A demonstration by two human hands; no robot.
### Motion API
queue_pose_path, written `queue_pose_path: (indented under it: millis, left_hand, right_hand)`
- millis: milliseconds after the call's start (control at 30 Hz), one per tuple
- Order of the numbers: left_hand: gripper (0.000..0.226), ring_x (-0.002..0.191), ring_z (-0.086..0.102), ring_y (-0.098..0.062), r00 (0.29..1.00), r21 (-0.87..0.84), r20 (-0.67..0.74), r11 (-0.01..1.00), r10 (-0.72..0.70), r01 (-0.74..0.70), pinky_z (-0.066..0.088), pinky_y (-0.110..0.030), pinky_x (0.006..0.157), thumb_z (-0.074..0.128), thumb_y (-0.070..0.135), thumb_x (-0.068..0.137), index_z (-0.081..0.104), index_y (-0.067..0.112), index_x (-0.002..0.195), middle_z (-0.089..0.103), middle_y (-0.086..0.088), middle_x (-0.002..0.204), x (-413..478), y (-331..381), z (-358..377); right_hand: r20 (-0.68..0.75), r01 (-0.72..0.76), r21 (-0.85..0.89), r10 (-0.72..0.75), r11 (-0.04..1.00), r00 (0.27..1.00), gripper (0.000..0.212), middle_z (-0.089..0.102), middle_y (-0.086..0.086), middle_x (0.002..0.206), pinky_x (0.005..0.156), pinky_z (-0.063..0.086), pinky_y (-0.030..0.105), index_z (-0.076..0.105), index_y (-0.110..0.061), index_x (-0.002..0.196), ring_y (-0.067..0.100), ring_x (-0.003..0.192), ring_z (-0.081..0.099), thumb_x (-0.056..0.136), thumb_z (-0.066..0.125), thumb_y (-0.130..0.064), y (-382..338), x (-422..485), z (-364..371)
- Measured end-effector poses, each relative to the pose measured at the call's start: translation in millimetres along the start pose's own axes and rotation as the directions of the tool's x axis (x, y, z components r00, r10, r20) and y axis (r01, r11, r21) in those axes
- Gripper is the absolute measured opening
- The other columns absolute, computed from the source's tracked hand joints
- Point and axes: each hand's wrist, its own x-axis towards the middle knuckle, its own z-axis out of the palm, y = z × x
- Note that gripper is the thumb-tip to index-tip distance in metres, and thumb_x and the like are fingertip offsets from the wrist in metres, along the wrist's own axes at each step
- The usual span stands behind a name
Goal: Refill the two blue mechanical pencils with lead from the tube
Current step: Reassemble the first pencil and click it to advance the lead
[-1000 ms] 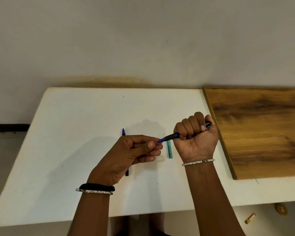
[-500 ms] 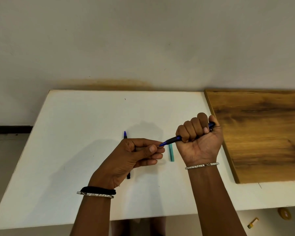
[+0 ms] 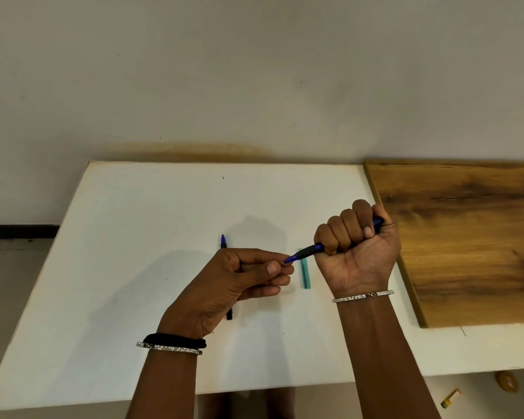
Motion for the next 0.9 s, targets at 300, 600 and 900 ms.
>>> queue_pose_path:
  millis: [300, 600, 900]
  left_hand:
    - [0.036, 0.098, 0.072, -0.02, 1.0, 0.002, 0.0, 1.0, 0.004, -0.004, 0.057, -0.024, 0.077, 0.074, 0.035, 0.076, 0.074, 0.016, 0.107, 0.075, -0.009, 0.107, 0.0, 0.1, 0.0]
    - [0.036, 0.099, 0.072, -0.021, 1.0, 0.005, 0.001, 1.0, 0.002, -0.002, 0.057, -0.024, 0.077, 0.074, 0.035, 0.076, 0.074, 0.017, 0.108, 0.075, -0.009, 0.107, -0.1, 0.4, -0.9]
    - [0.032, 0.099, 0.072, -0.02, 1.0, 0.03, -0.007, 0.999, -0.028, 0.028, 0.057, -0.024, 0.077, 0.072, 0.031, 0.079, 0.074, 0.016, 0.107, 0.075, -0.009, 0.107, -0.2, -1.3, -0.4]
  right_hand:
    - [-0.013, -0.004, 0.002, 0.004, 1.0, 1.0, 0.046, 0.017, -0.006, 0.044, 0.038, 0.018, 0.019, 0.037, -0.017, 0.049, 0.009, 0.037, 0.013, 0.092, 0.028, -0.031, 0.5, 0.2, 0.9]
    - [-0.031, -0.004, -0.022, 0.004, 1.0, 1.0, 0.046, 0.017, -0.006, 0.044, 0.037, 0.02, 0.018, 0.036, -0.018, 0.049, 0.009, 0.037, 0.012, 0.092, 0.027, -0.03, 0.3, -0.2, 2.4]
    - [-0.012, -0.033, -0.082, 0.032, 0.996, 0.999, 0.05, 0.018, -0.005, 0.047, 0.04, 0.018, 0.021, 0.034, -0.016, 0.056, 0.009, 0.039, 0.014, 0.097, 0.03, -0.044, 0.3, -0.2, -1.2]
